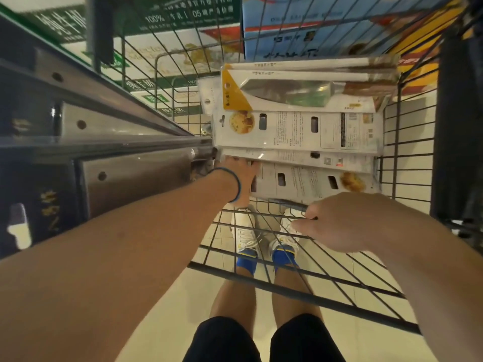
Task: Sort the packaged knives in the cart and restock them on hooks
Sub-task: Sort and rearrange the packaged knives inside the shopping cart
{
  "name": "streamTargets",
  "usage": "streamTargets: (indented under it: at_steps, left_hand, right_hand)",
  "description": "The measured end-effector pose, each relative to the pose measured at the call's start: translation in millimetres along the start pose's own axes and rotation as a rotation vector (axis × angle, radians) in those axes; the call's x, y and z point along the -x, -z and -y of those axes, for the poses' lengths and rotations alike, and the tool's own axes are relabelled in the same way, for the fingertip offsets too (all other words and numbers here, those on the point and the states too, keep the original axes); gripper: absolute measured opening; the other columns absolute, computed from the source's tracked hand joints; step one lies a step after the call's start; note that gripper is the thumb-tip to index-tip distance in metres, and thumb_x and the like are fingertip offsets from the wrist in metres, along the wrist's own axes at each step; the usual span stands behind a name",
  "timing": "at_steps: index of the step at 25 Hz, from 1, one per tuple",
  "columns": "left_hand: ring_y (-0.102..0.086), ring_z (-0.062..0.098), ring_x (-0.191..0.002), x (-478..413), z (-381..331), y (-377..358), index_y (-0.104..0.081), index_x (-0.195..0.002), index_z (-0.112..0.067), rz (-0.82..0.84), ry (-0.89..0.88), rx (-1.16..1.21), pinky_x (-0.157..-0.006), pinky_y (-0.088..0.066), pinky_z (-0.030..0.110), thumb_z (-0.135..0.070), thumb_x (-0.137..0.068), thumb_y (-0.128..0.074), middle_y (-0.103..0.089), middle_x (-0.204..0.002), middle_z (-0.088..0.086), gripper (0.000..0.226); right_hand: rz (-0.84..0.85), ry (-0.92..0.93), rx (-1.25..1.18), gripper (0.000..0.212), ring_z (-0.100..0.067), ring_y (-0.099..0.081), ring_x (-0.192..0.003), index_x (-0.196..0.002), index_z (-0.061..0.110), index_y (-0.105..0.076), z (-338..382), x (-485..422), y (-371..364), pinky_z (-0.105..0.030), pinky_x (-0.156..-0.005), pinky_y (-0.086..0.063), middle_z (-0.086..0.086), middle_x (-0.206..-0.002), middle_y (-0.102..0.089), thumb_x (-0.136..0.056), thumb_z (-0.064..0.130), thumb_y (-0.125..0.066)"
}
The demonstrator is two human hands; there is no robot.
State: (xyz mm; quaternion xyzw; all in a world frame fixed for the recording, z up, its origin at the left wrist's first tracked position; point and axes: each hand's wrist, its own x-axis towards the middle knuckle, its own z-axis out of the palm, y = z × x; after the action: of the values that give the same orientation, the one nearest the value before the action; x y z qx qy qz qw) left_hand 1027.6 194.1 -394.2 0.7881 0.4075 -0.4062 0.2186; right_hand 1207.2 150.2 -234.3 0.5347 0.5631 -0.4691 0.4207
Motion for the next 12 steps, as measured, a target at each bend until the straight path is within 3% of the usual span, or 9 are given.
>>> streamTargets:
  at_steps: [2, 3, 5, 8, 10, 12]
  left_hand:
    - [-0.055, 0.015, -0.073, 10, 7, 24, -0.059, -0.118, -0.024, -0.042, -0.039, 0.078, -0.06, -0.046, 0.028, -0.033, -0.085, -0.055, -0.059, -0.088, -0.003, 0.035]
    - [-0.051, 0.013, -0.064, 16, 11, 35, -0.066, -0.104, -0.024, -0.074, -0.025, 0.114, -0.055, -0.04, 0.026, -0.035, -0.089, -0.052, -0.056, -0.076, -0.005, 0.023]
    - [-0.047, 0.012, -0.061, 29, 22, 57, -0.067, -0.088, -0.022, -0.157, 0.024, 0.219, -0.051, -0.034, 0.024, -0.051, -0.09, -0.054, -0.053, -0.07, -0.005, 0.032]
    - [-0.046, 0.015, -0.069, 58, 35, 98, -0.065, -0.094, -0.028, -0.214, -0.001, 0.29, -0.054, -0.033, 0.024, -0.062, -0.081, -0.065, -0.044, -0.07, -0.012, 0.037]
    - [-0.049, 0.018, -0.079, 77, 36, 125, -0.068, -0.108, -0.029, -0.188, -0.099, 0.165, -0.063, -0.038, 0.027, -0.059, -0.084, -0.064, -0.046, -0.074, -0.013, 0.039]
    - [-0.051, 0.017, -0.08, 97, 33, 148, -0.07, -0.114, -0.034, -0.259, -0.184, 0.088, -0.065, -0.041, 0.026, -0.052, -0.087, -0.062, -0.051, -0.079, -0.015, 0.033]
  right_hand:
    - [-0.023, -0.004, -0.051, 0.063, -0.024, -0.045, -0.137, -0.15, 0.029, -0.043, -2, 0, 2, -0.039, -0.104, -0.039, -0.003, -0.155, -0.044, -0.1, 0.065, -0.029]
    - [-0.042, -0.011, -0.076, 0.065, -0.026, -0.043, -0.139, -0.153, 0.03, -0.038, -2, -1, 3, -0.04, -0.109, -0.039, -0.003, -0.157, -0.042, -0.1, 0.066, -0.031]
    - [-0.138, -0.031, -0.123, 0.066, -0.03, -0.047, -0.136, -0.154, 0.033, -0.033, -3, -4, 3, -0.045, -0.109, -0.042, -0.007, -0.156, -0.042, -0.097, 0.066, -0.041]
    - [-0.539, -0.055, -0.29, 0.068, -0.029, -0.048, -0.126, -0.147, 0.03, -0.039, -9, -13, 7, -0.045, -0.099, -0.045, -0.007, -0.141, -0.049, -0.089, 0.046, -0.07]
    - [-0.817, -0.027, -0.333, 0.083, -0.028, -0.04, -0.134, -0.149, 0.03, -0.035, -8, -13, 12, -0.047, -0.105, -0.04, -0.004, -0.146, -0.045, -0.08, 0.029, -0.082]
    - [-0.894, 0.031, -0.271, 0.088, -0.026, -0.042, -0.134, -0.147, 0.033, -0.036, -1, -15, 12, -0.049, -0.107, -0.038, 0.0, -0.144, -0.049, -0.075, 0.034, -0.086]
